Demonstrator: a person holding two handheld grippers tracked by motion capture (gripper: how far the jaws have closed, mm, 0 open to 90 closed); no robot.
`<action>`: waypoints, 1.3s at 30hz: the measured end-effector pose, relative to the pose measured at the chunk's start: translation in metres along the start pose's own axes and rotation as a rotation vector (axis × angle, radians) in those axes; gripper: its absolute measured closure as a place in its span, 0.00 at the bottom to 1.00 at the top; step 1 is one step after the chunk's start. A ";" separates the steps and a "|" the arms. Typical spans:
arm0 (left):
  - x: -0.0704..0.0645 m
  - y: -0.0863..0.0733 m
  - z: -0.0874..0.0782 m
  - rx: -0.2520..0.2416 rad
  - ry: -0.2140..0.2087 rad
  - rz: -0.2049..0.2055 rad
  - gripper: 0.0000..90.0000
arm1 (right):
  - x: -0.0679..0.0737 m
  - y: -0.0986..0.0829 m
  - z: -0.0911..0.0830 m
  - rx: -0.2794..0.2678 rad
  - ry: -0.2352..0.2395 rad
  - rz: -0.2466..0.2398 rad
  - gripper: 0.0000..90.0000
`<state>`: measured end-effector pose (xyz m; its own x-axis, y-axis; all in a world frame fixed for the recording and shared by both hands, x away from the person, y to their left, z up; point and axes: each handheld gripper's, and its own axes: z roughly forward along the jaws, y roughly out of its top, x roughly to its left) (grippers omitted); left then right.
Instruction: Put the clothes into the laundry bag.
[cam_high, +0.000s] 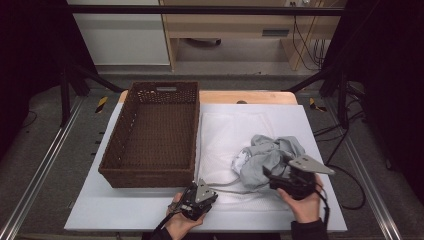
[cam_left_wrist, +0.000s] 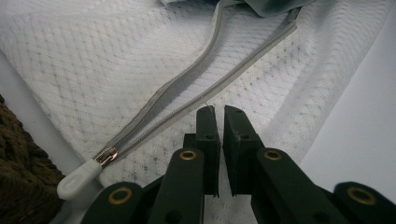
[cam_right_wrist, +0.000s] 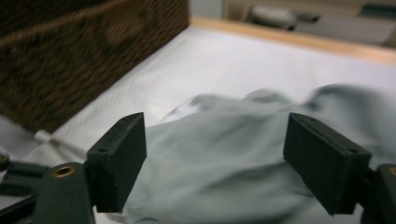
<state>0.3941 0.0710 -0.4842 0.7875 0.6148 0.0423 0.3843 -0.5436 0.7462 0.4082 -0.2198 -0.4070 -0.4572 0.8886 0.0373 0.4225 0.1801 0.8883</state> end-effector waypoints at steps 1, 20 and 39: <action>0.000 0.000 0.000 0.003 0.002 0.006 0.93 | 0.005 -0.003 0.011 0.030 0.016 -0.003 0.23; 0.003 0.002 -0.005 -0.022 -0.053 -0.023 1.00 | -0.006 -0.034 0.058 0.237 -0.118 0.015 0.84; 0.001 0.000 -0.001 0.007 -0.061 -0.020 1.00 | -0.028 -0.032 0.036 0.192 -0.159 0.050 0.48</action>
<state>0.3949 0.0719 -0.4834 0.8072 0.5901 -0.0135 0.4039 -0.5355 0.7417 0.4358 -0.2347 -0.4528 -0.3099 0.9508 -0.0069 0.5893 0.1977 0.7833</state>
